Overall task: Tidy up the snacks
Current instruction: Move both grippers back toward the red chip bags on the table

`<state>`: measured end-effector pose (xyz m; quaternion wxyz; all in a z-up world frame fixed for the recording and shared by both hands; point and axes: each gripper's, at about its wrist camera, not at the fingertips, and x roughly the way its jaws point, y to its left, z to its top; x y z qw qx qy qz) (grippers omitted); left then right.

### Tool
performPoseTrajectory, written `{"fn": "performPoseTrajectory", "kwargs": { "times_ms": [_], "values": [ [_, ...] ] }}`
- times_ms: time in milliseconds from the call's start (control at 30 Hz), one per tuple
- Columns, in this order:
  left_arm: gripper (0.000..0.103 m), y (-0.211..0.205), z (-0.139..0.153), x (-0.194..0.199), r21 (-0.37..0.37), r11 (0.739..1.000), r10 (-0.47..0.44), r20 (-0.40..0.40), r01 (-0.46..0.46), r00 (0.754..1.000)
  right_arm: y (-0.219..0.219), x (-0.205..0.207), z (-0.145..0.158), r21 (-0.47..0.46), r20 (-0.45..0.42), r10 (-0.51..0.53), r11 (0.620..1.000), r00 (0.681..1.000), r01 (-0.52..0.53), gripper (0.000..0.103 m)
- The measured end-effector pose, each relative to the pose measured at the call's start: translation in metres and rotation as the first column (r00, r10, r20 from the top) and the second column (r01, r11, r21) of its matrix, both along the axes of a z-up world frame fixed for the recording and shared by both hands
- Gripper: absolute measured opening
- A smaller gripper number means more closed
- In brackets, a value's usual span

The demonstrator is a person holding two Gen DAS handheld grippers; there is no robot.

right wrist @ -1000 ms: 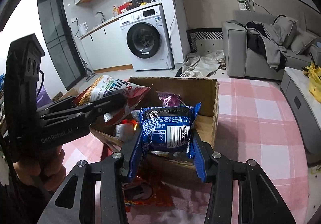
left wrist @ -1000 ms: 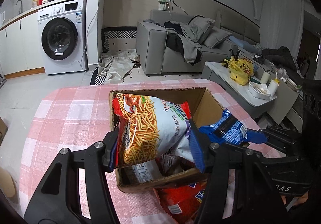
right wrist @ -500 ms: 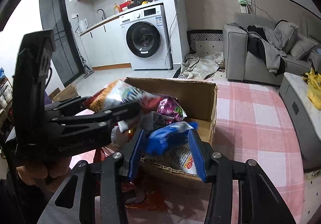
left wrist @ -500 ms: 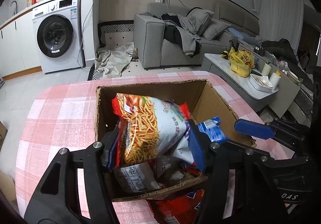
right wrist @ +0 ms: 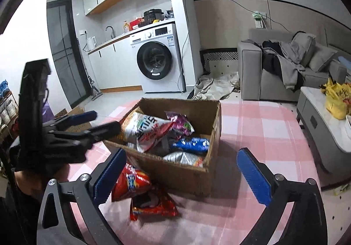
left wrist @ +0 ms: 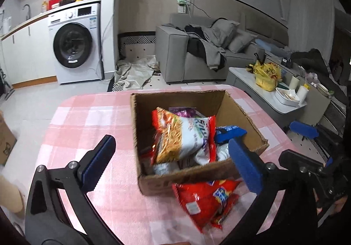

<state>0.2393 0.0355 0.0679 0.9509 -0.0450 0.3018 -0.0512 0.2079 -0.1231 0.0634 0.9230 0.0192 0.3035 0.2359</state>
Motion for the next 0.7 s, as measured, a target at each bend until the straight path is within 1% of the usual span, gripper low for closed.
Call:
{"fn": "performPoseTrajectory", "kwargs": {
  "times_ms": [67, 133, 233, 267, 300, 400, 500, 633, 700],
  "values": [
    [0.102, 0.005, 0.001, -0.012, -0.003, 1.000, 0.009, -0.002, -0.009, 1.000, -0.002, -0.004, -0.002, -0.009, -0.007, -0.004, 1.000, 1.000, 0.003, 0.102],
    [0.102, 0.008, 0.003, -0.025, 0.008, 1.000, 0.021, 0.001, -0.021, 1.000, -0.003, -0.008, -0.006, -0.013, -0.014, -0.006, 1.000, 1.000, 0.006, 0.103],
    [0.102, 0.010, 0.004, -0.043, 0.032, 0.999, 0.032, 0.006, -0.032, 0.999, -0.007, -0.011, -0.013, 0.011, -0.067, -0.002, 1.000, 0.998, 0.003, 0.103],
    [0.102, 0.010, 0.004, -0.046, 0.034, 0.999, 0.033, 0.003, -0.033, 0.999, -0.006, -0.010, -0.015, 0.013, -0.096, 0.011, 1.000, 0.995, -0.009, 0.103],
    [0.102, 0.010, 0.003, -0.053, 0.033, 0.999, 0.035, 0.001, -0.035, 0.999, -0.004, -0.010, -0.015, 0.005, -0.108, 0.013, 1.000, 0.994, -0.012, 0.103],
    [0.102, 0.009, 0.000, -0.061, 0.044, 0.998, 0.034, -0.010, -0.034, 0.999, -0.005, -0.011, -0.018, -0.015, -0.101, 0.001, 1.000, 0.995, -0.003, 0.103],
    [0.102, 0.010, -0.007, -0.068, 0.050, 0.998, 0.041, -0.024, -0.040, 0.999, -0.005, -0.006, -0.024, -0.017, -0.138, 0.012, 1.000, 0.990, -0.014, 0.103],
    [0.102, 0.008, -0.015, -0.067, 0.058, 0.997, 0.047, -0.041, -0.045, 0.998, 0.001, -0.002, -0.035, -0.050, -0.167, 0.033, 0.998, 0.985, -0.042, 0.103],
    [0.102, 0.008, -0.021, -0.066, 0.047, 0.997, 0.058, -0.049, -0.055, 0.997, 0.006, 0.001, -0.043, -0.067, -0.189, 0.038, 0.996, 0.981, -0.052, 0.103]
  ]
}}
